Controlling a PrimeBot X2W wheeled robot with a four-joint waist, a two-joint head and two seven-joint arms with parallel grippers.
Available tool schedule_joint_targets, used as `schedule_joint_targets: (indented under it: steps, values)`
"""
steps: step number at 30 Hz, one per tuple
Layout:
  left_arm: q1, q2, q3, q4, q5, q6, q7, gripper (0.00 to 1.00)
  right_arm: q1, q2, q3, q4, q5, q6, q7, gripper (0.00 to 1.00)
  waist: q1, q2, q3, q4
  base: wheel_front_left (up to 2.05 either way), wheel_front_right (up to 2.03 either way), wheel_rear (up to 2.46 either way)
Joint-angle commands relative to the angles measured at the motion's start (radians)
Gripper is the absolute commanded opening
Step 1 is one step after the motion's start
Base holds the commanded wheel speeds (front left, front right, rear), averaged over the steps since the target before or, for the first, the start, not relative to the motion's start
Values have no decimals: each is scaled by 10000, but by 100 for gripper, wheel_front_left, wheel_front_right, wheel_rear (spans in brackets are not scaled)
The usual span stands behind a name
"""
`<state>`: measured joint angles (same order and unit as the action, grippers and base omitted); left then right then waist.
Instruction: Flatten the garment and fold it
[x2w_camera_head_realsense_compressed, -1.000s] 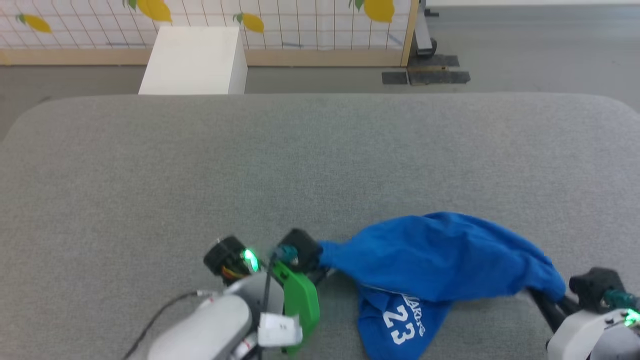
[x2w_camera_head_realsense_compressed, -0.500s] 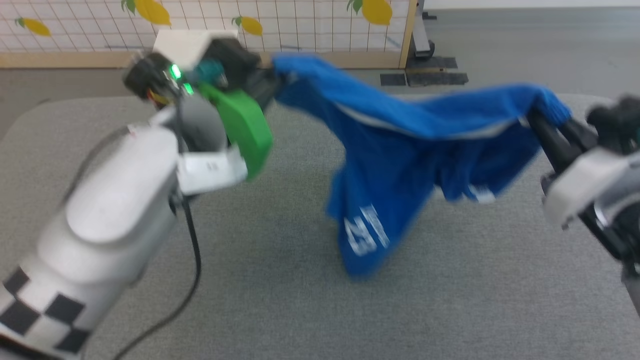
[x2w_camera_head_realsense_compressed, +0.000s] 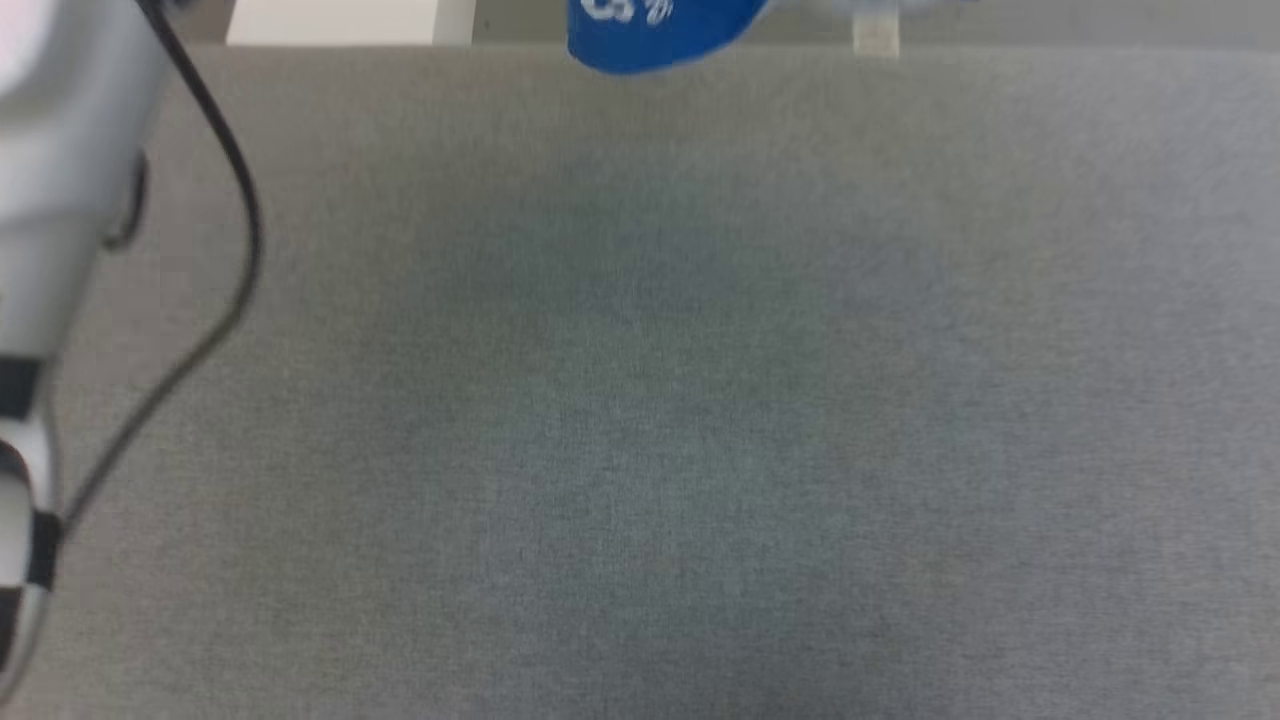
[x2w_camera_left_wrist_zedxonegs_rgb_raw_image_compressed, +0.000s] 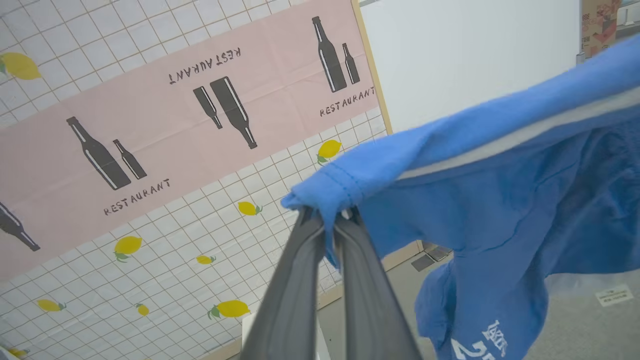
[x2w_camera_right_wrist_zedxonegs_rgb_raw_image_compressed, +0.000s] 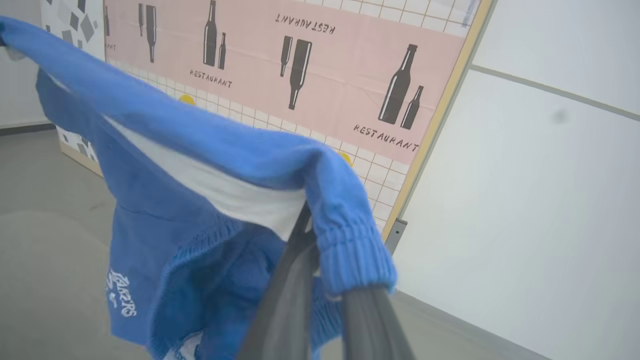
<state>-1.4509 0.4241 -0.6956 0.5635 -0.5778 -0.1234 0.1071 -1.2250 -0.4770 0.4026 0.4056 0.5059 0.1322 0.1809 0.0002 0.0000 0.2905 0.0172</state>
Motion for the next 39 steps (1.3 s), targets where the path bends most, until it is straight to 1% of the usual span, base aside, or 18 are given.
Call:
schedule_joint_targets:
  steps: [1,4,9,13,17,21,24,29,32,35,39]
  values:
    - [-530,-21,-20,287,131,-52,-134,0,-603,-27,140,359,-62,-15,-164,0,-2,0,1519,296,0,0,0]
    - [-1407,-107,-129,715,195,-64,-510,0,-1749,10,446,1006,-45,-15,-459,0,-2,0,2095,378,0,0,0]
    - [-2205,-210,-248,1266,44,-69,-1151,0,-2985,35,919,1847,-126,-15,-1022,0,-2,0,2669,468,0,0,0]
    - [-2153,-284,-471,1838,-144,-71,-1651,0,-3344,137,1541,2362,-85,-15,-1434,0,-2,0,2820,457,0,0,0]
    - [-1638,-334,-766,2387,-297,-71,-2290,0,-3156,311,2294,2827,-18,-15,-1900,0,-2,0,2716,366,0,0,0]
    - [-642,-307,-1208,2684,-510,-72,-2878,0,-2504,462,3232,3154,190,-15,-2404,0,-2,0,2347,259,0,0,0]
    - [468,-256,-1444,2714,-820,-72,-3248,0,-1661,488,3979,3281,572,-15,-2730,0,-2,0,1828,225,0,0,0]
    - [2590,-62,-1494,2383,-1188,-55,-3606,0,66,251,5208,2931,1320,-15,-3151,0,-2,0,796,225,0,0,0]
    - [4352,47,-1518,1891,-1315,124,-3667,0,1304,-169,6086,2380,1800,-15,-3328,0,-2,0,19,248,0,0,0]
    - [5832,252,-1506,1314,-1399,407,-3681,0,2343,-599,6698,1852,2253,-15,-3320,0,-2,0,-588,286,0,0,0]
    - [7781,726,-1434,366,-1597,860,-3685,0,3571,-1212,7263,1217,2495,-15,-3373,0,-2,0,-1347,265,0,0,0]
